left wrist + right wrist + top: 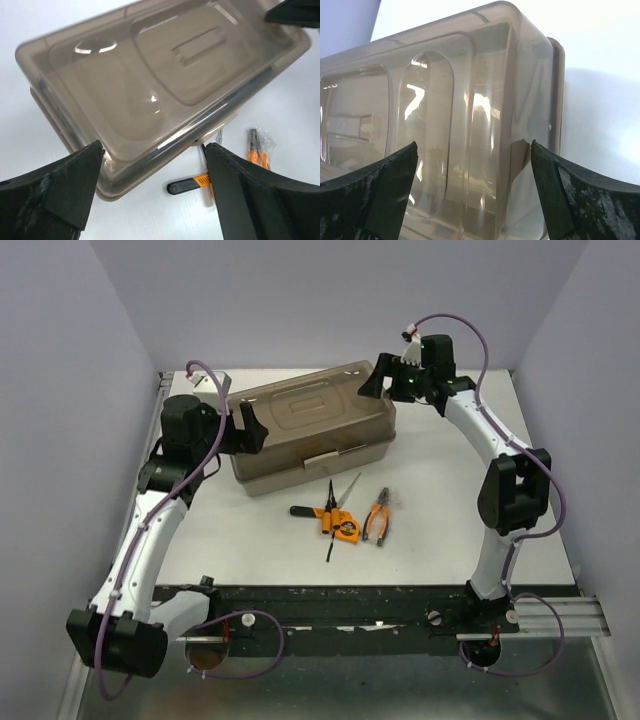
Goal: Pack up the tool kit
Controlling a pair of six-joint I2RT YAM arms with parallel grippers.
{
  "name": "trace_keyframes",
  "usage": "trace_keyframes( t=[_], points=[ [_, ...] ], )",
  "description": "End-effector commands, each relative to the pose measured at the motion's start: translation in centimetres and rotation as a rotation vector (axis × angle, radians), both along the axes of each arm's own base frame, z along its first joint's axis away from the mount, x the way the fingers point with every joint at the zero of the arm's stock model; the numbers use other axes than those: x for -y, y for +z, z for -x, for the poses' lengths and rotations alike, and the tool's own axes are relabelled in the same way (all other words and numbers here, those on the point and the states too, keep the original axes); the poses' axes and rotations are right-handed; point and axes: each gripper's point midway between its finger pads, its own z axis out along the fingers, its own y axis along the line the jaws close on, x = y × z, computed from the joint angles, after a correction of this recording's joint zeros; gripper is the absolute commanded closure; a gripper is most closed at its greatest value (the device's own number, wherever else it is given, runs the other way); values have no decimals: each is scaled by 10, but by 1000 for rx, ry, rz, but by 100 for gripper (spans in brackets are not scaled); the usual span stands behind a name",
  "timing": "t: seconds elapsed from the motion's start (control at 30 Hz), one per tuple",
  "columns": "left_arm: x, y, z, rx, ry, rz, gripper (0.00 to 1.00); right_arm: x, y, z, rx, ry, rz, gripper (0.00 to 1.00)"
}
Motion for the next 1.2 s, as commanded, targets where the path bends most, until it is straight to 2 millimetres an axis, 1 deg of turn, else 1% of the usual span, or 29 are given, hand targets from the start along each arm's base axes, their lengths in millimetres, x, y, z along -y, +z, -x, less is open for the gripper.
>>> trace_keyframes(
  t=[0.0, 0.03, 0.1, 0.2, 0.27, 0.33, 0.4, 0.43, 0.5, 0.57, 0.6, 0.67, 0.7, 0.73, 0.8, 0.87, 0.93, 1.0, 1.03, 1.07, 1.17],
  points=[
    [-15, 38, 14, 154, 25, -67, 1, -55, 15, 16, 2, 136, -73, 0],
    [-16, 45, 15, 177, 19, -80, 1, -52, 15, 13, -5, 96, -69, 0],
    [-12, 56, 12, 202, -13, -90, 1, -36, 15, 4, -6, -34, -34, 0],
    [-2, 62, 0, 181, -73, -100, 1, -10, 31, -2, 28, -181, -10, 0],
    [3, 63, -11, 161, -107, -116, 1, 8, 46, 0, 43, -246, -23, 0],
    [8, 69, -23, 157, -130, -126, 1, 26, 57, 5, 53, -300, -37, 0],
    [16, 67, -34, 152, -177, -128, 1, 44, 67, 15, 57, -348, -57, 0],
    [18, 67, -38, 153, -187, -127, 1, 54, 65, 20, 45, -369, -68, 0],
    [22, 64, -47, 151, -199, -125, 1, 62, 62, 40, 33, -392, -107, 0],
    [19, 62, -59, 152, -181, -144, 1, 59, 51, 58, 35, -374, -165, 0],
    [15, 60, -67, 156, -159, -166, 1, 53, 48, 66, 38, -350, -217, 0],
    [4, 59, -85, 164, -89, -185, 1, 38, 36, 83, 14, -299, -334, 0],
    [-1, 58, -94, 154, -68, -162, 1, 30, 35, 89, 9, -278, -384, 0],
    [-2, 58, -98, 138, -68, -107, 1, 21, 28, 97, -8, -255, -405, 0],
    [-2, 60, -109, 131, -73, -38, 1, 6, 28, 106, -6, -223, -413, 0],
    [0, 58, -120, 144, -85, -38, 1, -10, 29, 112, -9, -192, -419, 0],
    [4, 54, -129, 154, -128, -49, 1, -24, 33, 114, -8, -158, -456, 0],
    [7, 36, -139, 109, -175, -35, 1, -37, 36, 112, -7, -128, -483, 0],
    [8, 31, -141, 89, -187, -13, 1, -44, 39, 110, -7, -107, -487, 0],
    [8, 23, -144, 73, -190, 10, 1, -46, 38, 107, -10, -101, -483, 0],
    [12, 7, -147, 57, -215, 60, 1, -53, 38, 92, -9, -97, -479, 0]
  ],
)
